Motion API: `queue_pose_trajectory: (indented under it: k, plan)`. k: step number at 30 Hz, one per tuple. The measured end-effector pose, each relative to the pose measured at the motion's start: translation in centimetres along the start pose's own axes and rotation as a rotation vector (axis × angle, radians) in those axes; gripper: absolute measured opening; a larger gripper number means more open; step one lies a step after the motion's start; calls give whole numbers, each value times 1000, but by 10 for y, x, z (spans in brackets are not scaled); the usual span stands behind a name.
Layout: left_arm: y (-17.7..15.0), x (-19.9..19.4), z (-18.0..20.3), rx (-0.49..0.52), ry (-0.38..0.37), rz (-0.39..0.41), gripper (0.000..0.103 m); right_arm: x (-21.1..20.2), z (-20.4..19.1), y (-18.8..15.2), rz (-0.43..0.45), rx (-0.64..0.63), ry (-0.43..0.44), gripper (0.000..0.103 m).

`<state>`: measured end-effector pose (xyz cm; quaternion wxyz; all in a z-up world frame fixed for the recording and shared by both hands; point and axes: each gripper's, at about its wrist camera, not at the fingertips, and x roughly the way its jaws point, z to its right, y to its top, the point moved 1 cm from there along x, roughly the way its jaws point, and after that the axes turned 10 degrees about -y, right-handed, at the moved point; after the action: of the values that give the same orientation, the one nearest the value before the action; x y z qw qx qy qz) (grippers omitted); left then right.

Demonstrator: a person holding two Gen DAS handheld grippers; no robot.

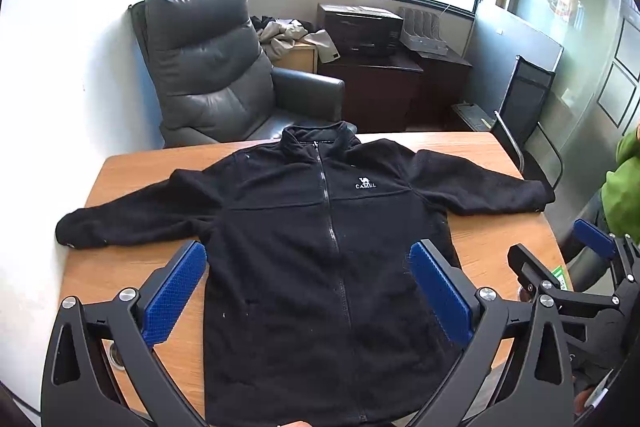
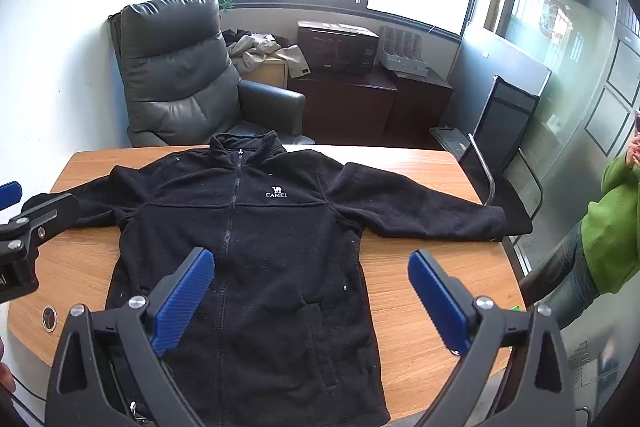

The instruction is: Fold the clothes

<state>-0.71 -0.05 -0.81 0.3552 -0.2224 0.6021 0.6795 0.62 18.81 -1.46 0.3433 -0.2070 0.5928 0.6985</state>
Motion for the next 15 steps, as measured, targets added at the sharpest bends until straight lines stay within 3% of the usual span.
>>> queue_pose_trajectory:
  k: [7, 15]
  plan:
    - [6, 2, -12, 3, -8, -34, 103, -4, -1, -3, 8, 5, 6, 100]
    - [4, 38, 21, 61, 14, -93, 103, 20, 39, -10, -48, 13, 5, 100]
